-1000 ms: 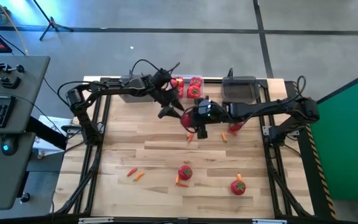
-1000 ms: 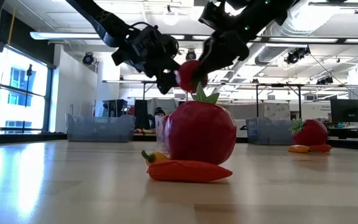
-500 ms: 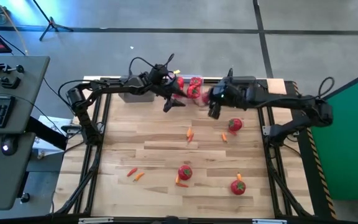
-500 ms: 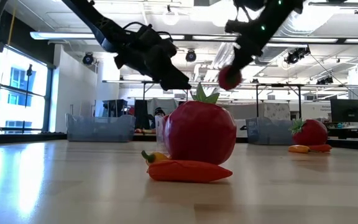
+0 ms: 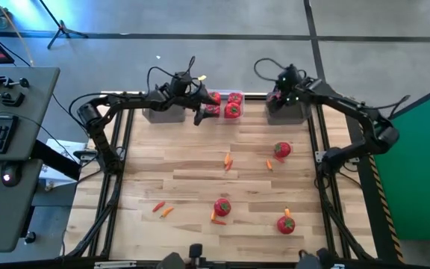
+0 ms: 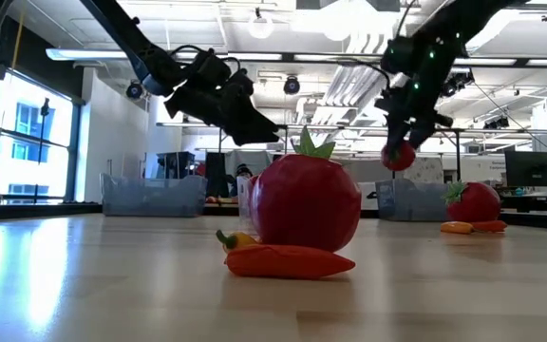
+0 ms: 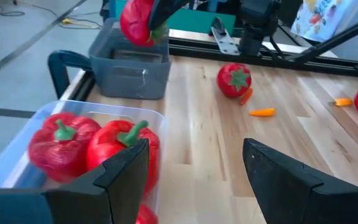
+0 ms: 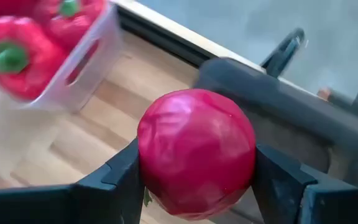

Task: Sort produce into baskets
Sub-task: Put the red tomato into the right black bin

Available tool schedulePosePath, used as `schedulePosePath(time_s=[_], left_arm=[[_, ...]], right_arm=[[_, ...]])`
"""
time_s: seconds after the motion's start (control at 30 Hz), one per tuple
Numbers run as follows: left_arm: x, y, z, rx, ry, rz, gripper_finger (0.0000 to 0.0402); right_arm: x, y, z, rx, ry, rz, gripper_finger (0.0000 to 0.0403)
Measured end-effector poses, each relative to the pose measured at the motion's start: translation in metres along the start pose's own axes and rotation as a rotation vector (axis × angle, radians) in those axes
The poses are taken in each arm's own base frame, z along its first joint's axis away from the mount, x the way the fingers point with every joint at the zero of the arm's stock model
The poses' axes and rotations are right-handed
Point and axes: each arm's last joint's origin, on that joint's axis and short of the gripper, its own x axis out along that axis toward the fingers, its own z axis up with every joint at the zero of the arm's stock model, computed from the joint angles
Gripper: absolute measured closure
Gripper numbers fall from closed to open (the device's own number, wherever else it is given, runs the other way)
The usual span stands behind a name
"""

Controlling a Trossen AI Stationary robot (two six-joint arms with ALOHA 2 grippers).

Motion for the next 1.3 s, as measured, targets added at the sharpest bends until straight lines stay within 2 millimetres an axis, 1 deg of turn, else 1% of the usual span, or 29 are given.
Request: schedulePosePath(time_s=[0.13, 0.37, 0.5, 0.73, 0.83, 1.03, 1.2, 1.3], left_arm=[[-0.004, 0.006, 0.000, -0.010, -0.015, 0.019, 0.0156], [-0.007, 0.009, 0.001, 0.018, -0.022, 0.029, 0.0156], [-0.007, 0.009, 0.001, 0.026, -0.024, 0.026, 0.0156], [-0.007, 0.009, 0.001, 0.042, -0.024, 0.026, 0.0156], [-0.006, 0.009, 0.001, 0.040, -0.021, 0.025, 0.0156], [-0.007, 0.009, 0.001, 0.039, -0.020, 0.024, 0.0156], [-0.007, 0.007, 0.000, 0.005, -0.006, 0.018, 0.0156], [-0.009, 0.006, 0.002, 0.020, 0.000, 0.016, 0.0156]], right_arm=[[0.019, -0.019, 0.003, 0.115, 0.060, 0.031, 0.0187], [0.047, -0.037, 0.005, 0.252, 0.126, 0.038, 0.0187], [0.059, -0.039, 0.005, 0.291, 0.152, 0.031, 0.0187], [0.078, -0.039, 0.007, 0.315, 0.142, 0.019, 0.0187], [0.084, -0.039, 0.006, 0.315, 0.164, 0.014, 0.0184], [0.096, -0.039, 0.003, 0.313, 0.192, 0.004, 0.0158], [0.100, -0.039, 0.001, 0.313, 0.211, -0.017, 0.0117], [0.100, -0.041, 0.000, 0.284, 0.220, -0.064, 0.0096]])
